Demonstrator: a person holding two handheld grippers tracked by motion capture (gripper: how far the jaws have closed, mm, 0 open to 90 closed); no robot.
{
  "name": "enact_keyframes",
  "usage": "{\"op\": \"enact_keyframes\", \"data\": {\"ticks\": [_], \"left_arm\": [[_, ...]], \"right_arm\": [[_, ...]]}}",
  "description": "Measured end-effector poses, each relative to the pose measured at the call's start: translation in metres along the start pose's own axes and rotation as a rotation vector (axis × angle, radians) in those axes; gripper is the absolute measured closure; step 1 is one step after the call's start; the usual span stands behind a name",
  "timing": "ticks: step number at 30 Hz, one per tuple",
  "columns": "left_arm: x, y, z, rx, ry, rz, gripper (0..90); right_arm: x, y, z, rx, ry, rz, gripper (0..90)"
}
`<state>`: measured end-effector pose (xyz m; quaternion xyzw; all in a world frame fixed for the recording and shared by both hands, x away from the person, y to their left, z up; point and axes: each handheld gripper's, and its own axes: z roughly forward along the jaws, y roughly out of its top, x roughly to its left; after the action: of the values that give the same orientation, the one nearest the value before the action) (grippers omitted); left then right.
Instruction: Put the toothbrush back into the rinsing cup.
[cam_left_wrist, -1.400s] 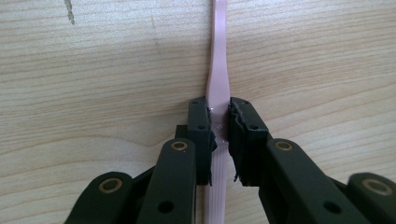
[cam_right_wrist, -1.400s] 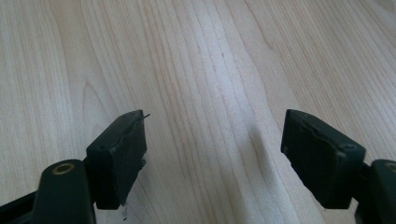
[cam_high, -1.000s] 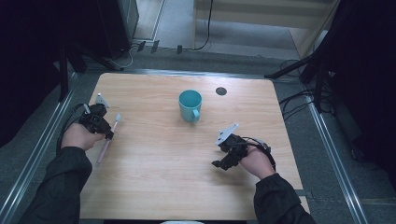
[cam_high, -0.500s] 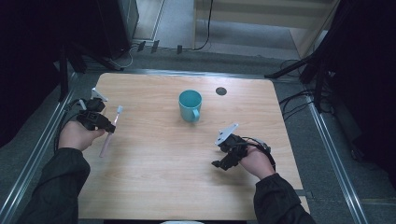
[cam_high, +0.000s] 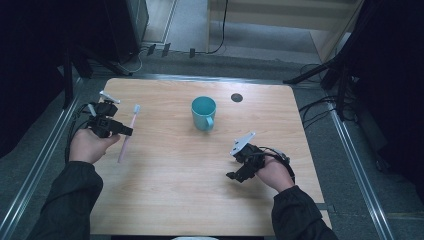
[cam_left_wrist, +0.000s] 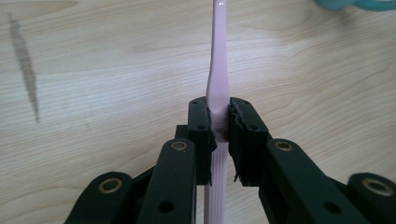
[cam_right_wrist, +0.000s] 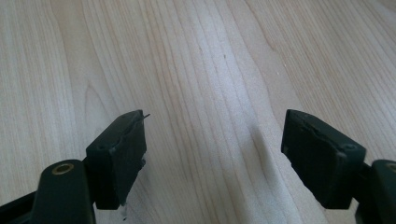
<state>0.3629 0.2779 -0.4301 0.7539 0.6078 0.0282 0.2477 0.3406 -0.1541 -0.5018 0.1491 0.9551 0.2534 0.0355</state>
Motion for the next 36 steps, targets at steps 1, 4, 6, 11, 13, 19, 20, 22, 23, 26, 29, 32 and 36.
{"op": "enact_keyframes", "data": {"ticks": [1, 4, 6, 11, 13, 19, 20, 22, 23, 26, 29, 32, 36], "left_arm": [[-0.002, 0.001, -0.001, -0.005, -0.003, 0.003, 79.3], [-0.009, 0.004, -0.003, -0.034, -0.014, 0.019, 79.3], [-0.014, 0.006, -0.006, -0.059, -0.03, 0.032, 79.2], [-0.026, 0.011, -0.01, -0.107, -0.043, 0.055, 79.3], [-0.032, 0.013, -0.012, -0.131, -0.049, 0.069, 79.2], [-0.047, 0.022, -0.014, -0.144, -0.062, 0.101, 79.3], [-0.049, 0.024, -0.014, -0.149, -0.062, 0.103, 79.2], [-0.054, 0.028, -0.015, -0.162, -0.063, 0.111, 79.2], [-0.056, 0.03, -0.015, -0.165, -0.066, 0.116, 79.2], [-0.064, 0.037, -0.015, -0.175, -0.068, 0.132, 79.3], [-0.072, 0.044, -0.016, -0.189, -0.068, 0.149, 79.2], [-0.079, 0.052, -0.018, -0.208, -0.076, 0.162, 79.2], [-0.088, 0.062, -0.019, -0.231, -0.08, 0.175, 79.3]], "right_arm": [[0.0, 0.0, 0.0, 0.0, 0.0, 0.0, 22.4], [0.0, 0.0, 0.0, 0.0, 0.001, -0.001, 22.4], [0.0, 0.0, 0.0, 0.0, 0.001, -0.001, 22.4], [0.0, 0.0, 0.0, 0.002, 0.004, 0.0, 22.4], [0.0, 0.0, 0.0, 0.001, 0.004, -0.001, 22.4], [0.0, 0.0, 0.0, 0.002, 0.006, -0.003, 22.4], [0.001, 0.0, 0.0, 0.004, 0.006, -0.007, 22.4], [0.001, 0.0, 0.0, 0.003, 0.007, -0.009, 22.4], [0.001, 0.0, 0.0, 0.002, 0.007, -0.008, 22.4], [0.0, 0.0, 0.0, 0.003, 0.006, -0.006, 22.4], [0.0, 0.0, 0.0, 0.002, 0.007, -0.005, 22.4], [0.0, 0.0, 0.0, 0.001, 0.007, -0.007, 22.4], [0.001, 0.0, 0.0, 0.0, 0.009, -0.008, 22.4]]}}
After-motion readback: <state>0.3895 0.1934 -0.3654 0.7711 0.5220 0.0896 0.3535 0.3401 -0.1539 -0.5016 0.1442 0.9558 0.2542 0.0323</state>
